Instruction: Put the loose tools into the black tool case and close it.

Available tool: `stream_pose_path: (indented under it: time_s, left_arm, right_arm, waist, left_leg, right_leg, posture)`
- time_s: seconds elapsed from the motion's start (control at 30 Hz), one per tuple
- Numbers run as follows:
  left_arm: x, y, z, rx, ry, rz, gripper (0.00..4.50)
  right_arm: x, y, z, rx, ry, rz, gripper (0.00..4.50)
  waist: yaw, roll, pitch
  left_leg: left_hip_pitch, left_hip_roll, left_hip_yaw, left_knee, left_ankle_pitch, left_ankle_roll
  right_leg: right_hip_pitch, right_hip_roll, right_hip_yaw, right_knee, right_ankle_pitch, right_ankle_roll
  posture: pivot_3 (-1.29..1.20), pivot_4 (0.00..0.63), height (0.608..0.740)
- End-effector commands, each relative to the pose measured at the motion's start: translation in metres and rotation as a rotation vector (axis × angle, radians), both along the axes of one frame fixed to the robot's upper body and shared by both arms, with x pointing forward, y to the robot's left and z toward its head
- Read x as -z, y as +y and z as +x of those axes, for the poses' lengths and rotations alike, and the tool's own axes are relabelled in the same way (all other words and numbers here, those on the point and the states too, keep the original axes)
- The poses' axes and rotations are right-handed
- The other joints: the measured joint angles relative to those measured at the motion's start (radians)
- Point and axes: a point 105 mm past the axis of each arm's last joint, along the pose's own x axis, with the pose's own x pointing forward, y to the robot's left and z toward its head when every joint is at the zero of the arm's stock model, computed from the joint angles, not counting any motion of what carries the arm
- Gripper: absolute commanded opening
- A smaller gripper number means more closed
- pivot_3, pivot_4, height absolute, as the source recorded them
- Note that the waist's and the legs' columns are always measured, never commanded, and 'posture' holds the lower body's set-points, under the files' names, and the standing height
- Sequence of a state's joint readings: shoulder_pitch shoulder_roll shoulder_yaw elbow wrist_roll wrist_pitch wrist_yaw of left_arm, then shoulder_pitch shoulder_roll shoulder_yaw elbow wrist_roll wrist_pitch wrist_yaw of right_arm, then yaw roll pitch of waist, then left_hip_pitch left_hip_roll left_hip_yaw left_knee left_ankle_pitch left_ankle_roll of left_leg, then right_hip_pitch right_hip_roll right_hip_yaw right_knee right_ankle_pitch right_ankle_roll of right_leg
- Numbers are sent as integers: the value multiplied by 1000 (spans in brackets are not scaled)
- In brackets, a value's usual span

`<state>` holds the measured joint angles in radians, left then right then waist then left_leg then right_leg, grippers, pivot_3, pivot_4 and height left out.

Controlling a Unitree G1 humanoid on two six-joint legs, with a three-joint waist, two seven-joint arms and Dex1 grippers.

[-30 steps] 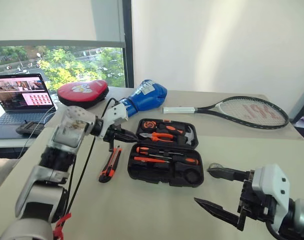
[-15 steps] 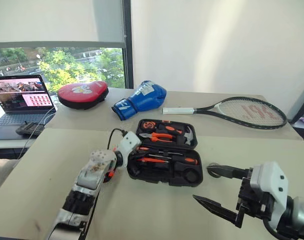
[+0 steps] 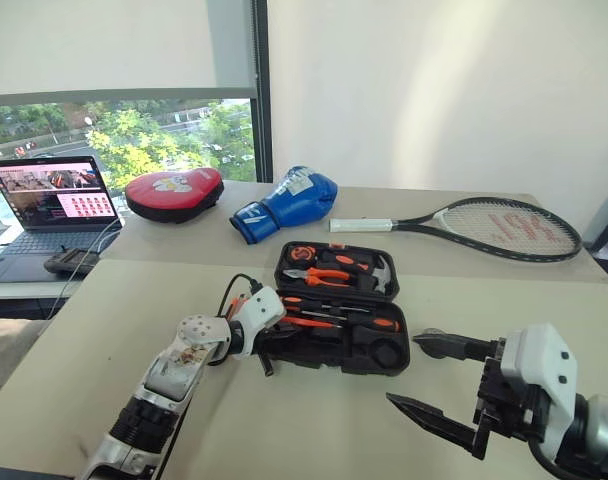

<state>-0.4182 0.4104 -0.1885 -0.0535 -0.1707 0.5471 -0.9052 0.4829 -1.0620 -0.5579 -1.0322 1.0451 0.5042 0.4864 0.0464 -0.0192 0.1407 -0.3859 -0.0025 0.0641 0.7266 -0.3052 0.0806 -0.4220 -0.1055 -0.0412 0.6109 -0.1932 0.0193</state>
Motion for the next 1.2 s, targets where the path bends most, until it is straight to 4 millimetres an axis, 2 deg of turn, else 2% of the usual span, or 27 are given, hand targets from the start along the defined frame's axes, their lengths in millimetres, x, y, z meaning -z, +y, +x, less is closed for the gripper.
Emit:
stream_pose_path:
  time_s: [0.03,0.17,0.27,0.37,0.47,0.6,0.73,1.0,1.03,1.13,1.2]
  left_arm:
    - [-42,-11,-8,56,96,-261,69]
    - [-73,-9,0,23,149,-355,69]
    - [-73,-11,12,-38,136,-289,69]
    - [-58,-14,26,-122,96,-154,69]
    - [-38,-18,23,-89,51,-40,69]
    - [1,-7,20,-94,54,120,69]
    - [26,0,7,-42,99,195,69]
    - [52,8,1,-53,203,256,69]
    - [46,4,2,-52,192,210,69]
    - [-1,-11,9,-60,130,-90,69]
    - [-40,-4,8,-57,136,-273,69]
  right_arm:
    - [-10,4,-2,-18,-48,15,4500]
    - [-10,4,-2,-20,-51,18,4500]
    - [-9,5,-2,-21,-53,18,4500]
    - [-9,6,-1,-25,-55,20,4500]
    - [-9,7,-1,-27,-57,21,4500]
    - [-10,6,-1,-27,-56,20,4500]
    - [-10,6,-2,-25,-54,19,4500]
    - [-9,6,-2,-23,-50,15,4500]
    - [-9,6,-2,-24,-50,15,4500]
    - [-9,7,-2,-32,-52,19,4500]
    - [-10,8,-2,-34,-54,28,4500]
  waist:
    - [2,-1,1]
    - [0,-5,3]
    - [-4,-5,3]
    - [-6,-5,3]
    - [-8,-6,3]
    - [-8,-6,3]
    - [-7,-5,3]
    - [-6,-1,-4]
    - [-6,0,-4]
    - [-6,2,-6]
    - [-6,0,-3]
  left_leg:
    - [-1,0,0,0,0,0]
    - [-4,0,-1,1,0,0]
    - [-3,0,-1,1,0,0]
    - [-2,0,-1,1,0,0]
    - [-2,0,0,1,0,0]
    - [-3,0,0,0,0,0]
    - [-2,1,-1,0,0,0]
    - [2,0,-1,-1,0,0]
    - [3,0,0,-1,0,0]
    - [3,0,0,-1,0,0]
    - [1,1,0,-1,0,0]
  right_leg:
    - [-1,0,0,0,1,1]
    - [-2,6,0,0,2,6]
    - [-2,7,-1,0,2,6]
    - [-1,9,0,0,2,6]
    - [-2,9,0,0,2,6]
    - [-3,8,1,-1,0,1]
    - [-1,2,2,-1,-2,-2]
    - [2,-2,1,-1,-3,-2]
    - [2,-2,1,0,-3,-2]
    - [2,-2,1,-1,-3,-2]
    - [0,-2,1,0,-3,-2]
  posture:
    - [0,150,740]
    - [0,150,740]
    - [0,150,740]
    - [0,150,740]
    - [0,150,740]
    - [0,150,740]
    - [0,150,740]
    - [0,150,740]
    - [0,150,740]
    - [0,150,740]
    - [0,150,740]
